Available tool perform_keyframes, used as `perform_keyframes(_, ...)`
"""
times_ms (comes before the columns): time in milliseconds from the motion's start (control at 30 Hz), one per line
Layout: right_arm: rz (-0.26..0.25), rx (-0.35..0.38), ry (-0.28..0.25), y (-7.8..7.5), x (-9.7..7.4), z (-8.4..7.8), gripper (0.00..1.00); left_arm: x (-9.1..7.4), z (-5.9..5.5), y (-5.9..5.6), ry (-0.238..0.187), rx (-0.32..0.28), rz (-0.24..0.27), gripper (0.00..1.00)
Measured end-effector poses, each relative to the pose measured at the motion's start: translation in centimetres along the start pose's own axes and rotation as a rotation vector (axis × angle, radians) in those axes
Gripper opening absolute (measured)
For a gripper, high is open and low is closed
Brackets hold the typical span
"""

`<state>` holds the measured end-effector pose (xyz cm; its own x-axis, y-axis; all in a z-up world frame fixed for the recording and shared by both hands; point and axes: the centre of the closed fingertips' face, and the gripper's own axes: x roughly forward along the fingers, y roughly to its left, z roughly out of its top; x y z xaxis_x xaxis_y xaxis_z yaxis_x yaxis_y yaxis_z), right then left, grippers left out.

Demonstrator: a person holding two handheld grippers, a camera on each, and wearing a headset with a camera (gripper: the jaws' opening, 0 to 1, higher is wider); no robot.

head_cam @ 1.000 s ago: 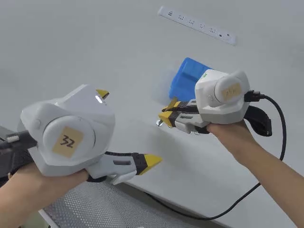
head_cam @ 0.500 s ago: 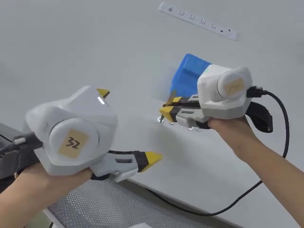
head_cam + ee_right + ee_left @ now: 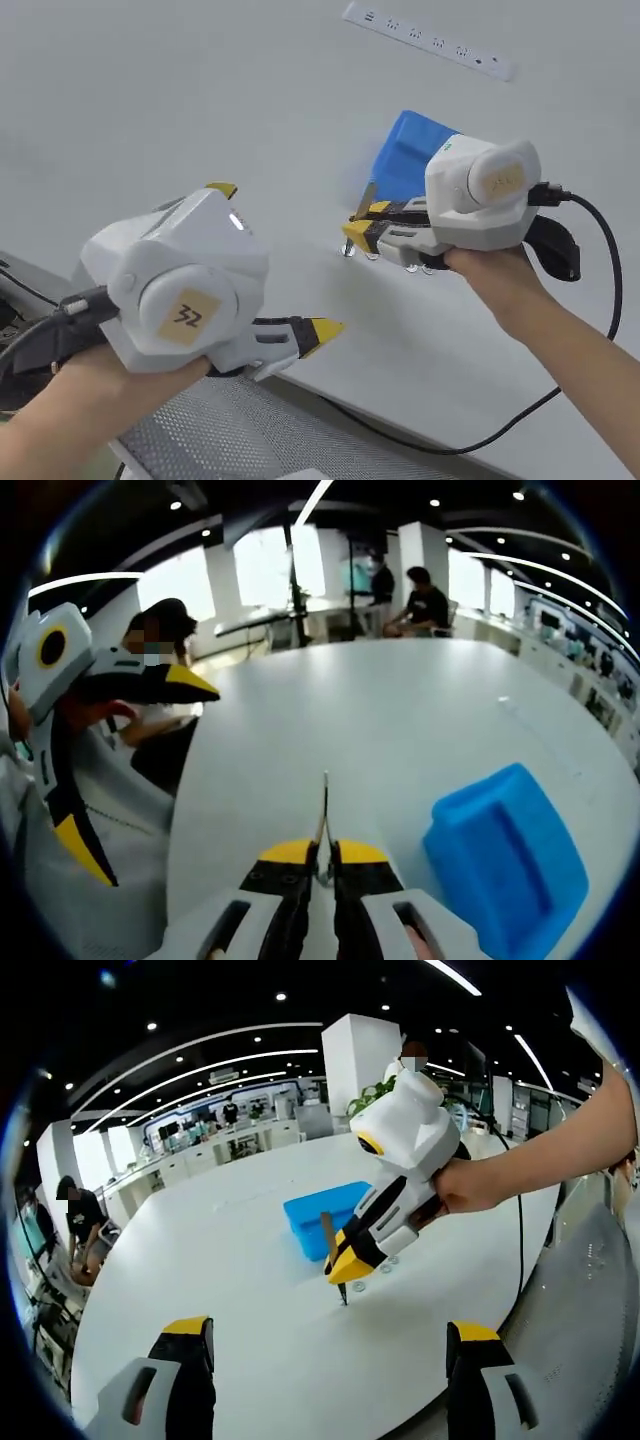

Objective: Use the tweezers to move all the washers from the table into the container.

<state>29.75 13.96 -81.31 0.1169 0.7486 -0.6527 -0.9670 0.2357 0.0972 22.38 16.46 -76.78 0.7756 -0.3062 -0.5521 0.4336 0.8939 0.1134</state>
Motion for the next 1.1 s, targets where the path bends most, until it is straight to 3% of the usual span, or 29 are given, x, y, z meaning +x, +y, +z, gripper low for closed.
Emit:
perform_keyframes(267, -0.017, -0.007, -0.005, 0.4, -0.6, -0.6, 0.04, 0.0, -0.1, -0.1, 0.005, 0.025, 0.005, 0.99)
perform_keyframes(300, -0.022, -0.012, -0.005, 0.4, -0.7, -0.6, 0.04, 0.0, 0.1, -0.1, -0.005, 0.017, 0.004, 0.99)
perform_keyframes(400, -0.035, -0.018, -0.006, 0.2, -0.8, -0.8, 0.03, -0.2, 1.5, -0.6, -0.086, -0.044, -0.023, 0.99)
perform_keyframes(533, -0.047, -0.044, -0.002, 0.3, -0.7, -0.7, 0.03, -0.4, 1.9, -0.4, -0.114, -0.051, -0.013, 0.99)
perform_keyframes(733, -0.066, -0.062, 0.001, 0.3, -0.6, -0.7, 0.02, -0.3, 1.9, -0.2, -0.116, -0.055, -0.002, 0.99)
perform_keyframes(833, -0.066, -0.038, -0.002, 0.2, -0.7, -0.7, 0.02, -0.3, 1.6, 0.2, -0.101, -0.082, 0.013, 0.99)
perform_keyframes(967, -0.064, -0.006, -0.001, 0.1, -0.8, -0.8, 0.02, -0.4, 1.9, 0.4, -0.12, -0.088, 0.023, 0.99)
perform_keyframes(1100, -0.071, -0.016, 0.001, 0.1, -1.4, -0.8, 0.02, -0.2, 1.4, 0.2, -0.086, -0.06, 0.023, 0.99)
